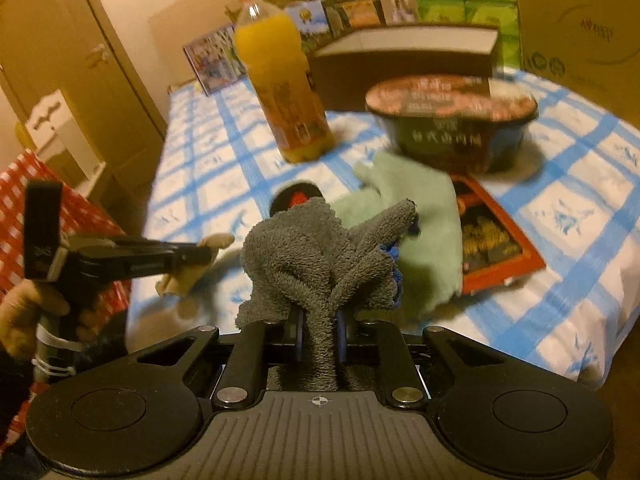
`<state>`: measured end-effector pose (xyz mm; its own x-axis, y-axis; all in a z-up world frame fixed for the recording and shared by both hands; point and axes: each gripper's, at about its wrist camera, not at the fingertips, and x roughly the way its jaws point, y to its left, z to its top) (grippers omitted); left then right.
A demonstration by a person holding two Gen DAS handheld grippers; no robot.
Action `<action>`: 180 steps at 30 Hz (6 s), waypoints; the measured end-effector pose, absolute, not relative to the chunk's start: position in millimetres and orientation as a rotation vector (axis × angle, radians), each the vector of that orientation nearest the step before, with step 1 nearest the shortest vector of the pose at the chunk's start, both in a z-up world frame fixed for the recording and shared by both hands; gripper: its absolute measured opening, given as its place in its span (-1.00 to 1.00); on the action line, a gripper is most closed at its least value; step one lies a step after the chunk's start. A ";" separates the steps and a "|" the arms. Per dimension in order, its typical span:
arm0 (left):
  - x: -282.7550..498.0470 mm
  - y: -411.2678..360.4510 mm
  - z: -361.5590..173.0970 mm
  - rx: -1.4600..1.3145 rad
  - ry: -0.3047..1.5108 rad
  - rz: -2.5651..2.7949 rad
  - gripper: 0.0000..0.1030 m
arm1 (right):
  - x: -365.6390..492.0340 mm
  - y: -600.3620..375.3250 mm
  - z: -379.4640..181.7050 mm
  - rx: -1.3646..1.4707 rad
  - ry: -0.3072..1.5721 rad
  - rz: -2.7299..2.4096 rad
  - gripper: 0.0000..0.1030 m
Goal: Organize soft objects
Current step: 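Carry the grey towel and beige sock into the box and open both tools, then move both tools back to the green towel and black pad on the bed, then grasp the pale green towel with the right tool while the left grasps the black pad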
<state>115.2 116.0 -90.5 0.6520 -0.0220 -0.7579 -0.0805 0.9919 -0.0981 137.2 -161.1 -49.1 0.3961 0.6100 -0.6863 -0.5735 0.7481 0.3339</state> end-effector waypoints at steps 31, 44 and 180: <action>197.7 206.7 -2.3 -0.049 0.637 0.133 -0.86 | 263.0 -174.3 54.7 0.173 0.621 0.732 -0.69; 267.5 231.1 25.0 -0.031 0.573 0.099 -0.86 | 323.5 -142.4 62.9 0.172 0.592 0.741 -0.69; 206.7 75.2 -101.6 -0.167 0.941 0.006 0.36 | 227.7 -229.1 -77.4 0.400 0.880 0.428 0.50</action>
